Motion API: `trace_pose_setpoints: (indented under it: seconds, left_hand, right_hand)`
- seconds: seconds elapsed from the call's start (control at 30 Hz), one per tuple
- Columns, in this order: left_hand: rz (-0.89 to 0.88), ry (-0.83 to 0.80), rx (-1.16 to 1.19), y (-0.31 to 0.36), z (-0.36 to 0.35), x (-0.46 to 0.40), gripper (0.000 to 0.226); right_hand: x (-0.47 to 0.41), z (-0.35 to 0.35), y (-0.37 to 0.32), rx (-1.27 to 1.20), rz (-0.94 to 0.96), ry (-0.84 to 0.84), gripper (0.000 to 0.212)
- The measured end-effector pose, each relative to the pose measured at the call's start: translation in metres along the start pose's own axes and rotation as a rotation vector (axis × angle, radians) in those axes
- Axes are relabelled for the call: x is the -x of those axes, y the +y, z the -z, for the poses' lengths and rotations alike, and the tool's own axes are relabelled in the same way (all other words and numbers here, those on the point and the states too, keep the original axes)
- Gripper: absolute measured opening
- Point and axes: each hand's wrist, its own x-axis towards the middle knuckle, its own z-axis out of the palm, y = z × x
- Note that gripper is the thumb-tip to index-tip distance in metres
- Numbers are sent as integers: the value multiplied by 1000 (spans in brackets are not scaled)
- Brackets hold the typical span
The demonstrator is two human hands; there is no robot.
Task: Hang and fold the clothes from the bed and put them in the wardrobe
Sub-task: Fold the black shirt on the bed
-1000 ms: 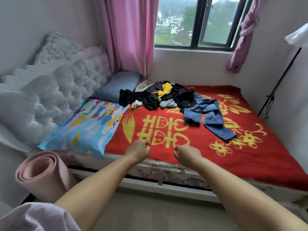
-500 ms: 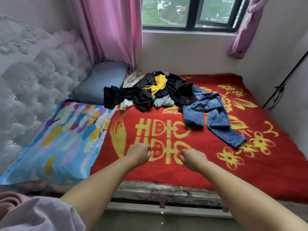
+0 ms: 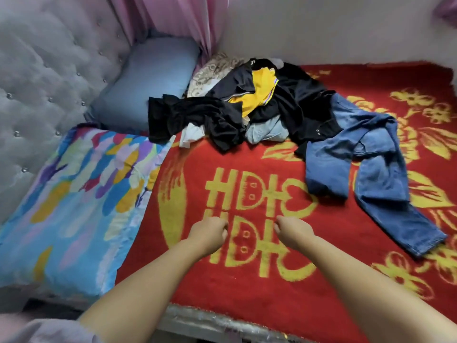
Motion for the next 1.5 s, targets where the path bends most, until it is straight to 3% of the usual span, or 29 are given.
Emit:
trace_pose_setpoints:
  seconds: [0.13, 0.23, 0.47, 0.77, 0.83, 0.97, 1.1, 1.33, 1.4, 1.5]
  left_hand:
    - [10, -73, -10, -27, -25, -70, 33]
    - [7, -41, 29, -49, -44, -141, 36]
    - [-58, 155, -129, -98, -68, -304, 51]
    - [-14, 464, -22, -131, -70, -433, 70]
    - [47, 494, 36, -129, -67, -460, 67]
    - [83, 566, 73, -127, -54, -502, 29]
    - [52, 538, 28, -131, -58, -496, 21]
    - [56, 429, 105, -125, -132, -364, 30]
    - [71, 288, 48, -127, -144, -322, 28]
    - [103, 113, -82, -127, -145, -256, 22]
  right_hand:
    - [-75, -30, -8, -63, 12, -19, 29]
    - [-145, -52, -13, -120, 6, 62, 29]
    - [-301, -104, -21, -123, -53, 310, 39]
    - [-341, -138, 10, -53, 93, 558, 46]
    - [-342, -139, 9, -58, 104, 574, 44]
    - [-343, -139, 12, -41, 123, 603, 42]
    - [-346, -138, 13, -32, 123, 615, 44]
    - [-347, -136, 13, -66, 120, 615, 50]
    - [-343, -134, 9, -57, 80, 528, 52]
    - [-316, -133, 0, -6, 8, 269, 56]
